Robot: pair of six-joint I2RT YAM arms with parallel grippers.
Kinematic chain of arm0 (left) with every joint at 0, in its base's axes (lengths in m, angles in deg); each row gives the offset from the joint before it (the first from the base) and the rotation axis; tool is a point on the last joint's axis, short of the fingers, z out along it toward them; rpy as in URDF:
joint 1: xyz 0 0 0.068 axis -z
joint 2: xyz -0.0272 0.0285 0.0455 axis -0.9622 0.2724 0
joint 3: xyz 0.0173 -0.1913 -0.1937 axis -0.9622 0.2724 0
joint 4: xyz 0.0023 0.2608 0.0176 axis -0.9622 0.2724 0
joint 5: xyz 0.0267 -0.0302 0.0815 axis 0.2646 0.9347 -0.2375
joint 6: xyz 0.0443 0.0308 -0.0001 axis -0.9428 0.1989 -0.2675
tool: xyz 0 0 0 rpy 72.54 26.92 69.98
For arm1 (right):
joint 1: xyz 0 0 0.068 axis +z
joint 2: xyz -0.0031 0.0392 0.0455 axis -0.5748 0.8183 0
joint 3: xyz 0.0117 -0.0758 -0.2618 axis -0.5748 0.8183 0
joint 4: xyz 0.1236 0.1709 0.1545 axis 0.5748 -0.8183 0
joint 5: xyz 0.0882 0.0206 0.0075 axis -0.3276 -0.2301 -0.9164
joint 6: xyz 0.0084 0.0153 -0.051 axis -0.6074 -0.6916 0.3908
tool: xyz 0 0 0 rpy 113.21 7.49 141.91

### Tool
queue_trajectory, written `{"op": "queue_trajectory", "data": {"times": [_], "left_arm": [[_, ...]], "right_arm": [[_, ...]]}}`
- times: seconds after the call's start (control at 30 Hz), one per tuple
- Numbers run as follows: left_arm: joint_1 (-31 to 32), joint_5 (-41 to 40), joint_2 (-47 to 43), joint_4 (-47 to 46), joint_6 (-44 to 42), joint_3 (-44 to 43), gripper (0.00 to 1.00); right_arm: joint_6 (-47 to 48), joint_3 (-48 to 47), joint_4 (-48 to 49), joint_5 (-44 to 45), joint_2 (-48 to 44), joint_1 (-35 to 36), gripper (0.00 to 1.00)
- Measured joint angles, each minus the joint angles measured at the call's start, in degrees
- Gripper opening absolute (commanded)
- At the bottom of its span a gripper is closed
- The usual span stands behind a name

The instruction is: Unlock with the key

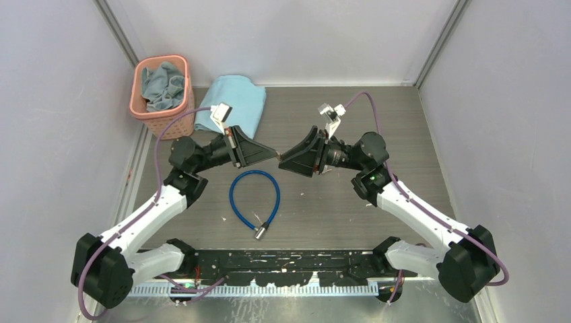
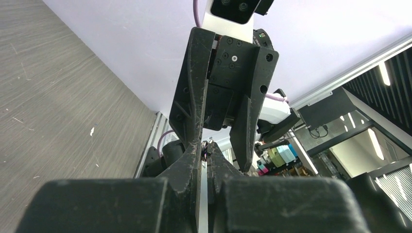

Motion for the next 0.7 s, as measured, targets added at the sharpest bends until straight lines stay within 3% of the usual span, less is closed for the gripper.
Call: {"op": "queue_trajectory", "data": {"times": [0.27,0.7], "left_arm": [[0.02,-0.92,-1.55,2.51,-1.62,0.11,0.0],[0.02,-1.92,-2.43,3.23,-1.81,1.2,0.0]], "right_arm": [[0.26,0.07,-0.83,1.05,0.0,0.0,0.35],[0.33,0.35,-1.6,2.23,0.02,0.0,0.22]]}}
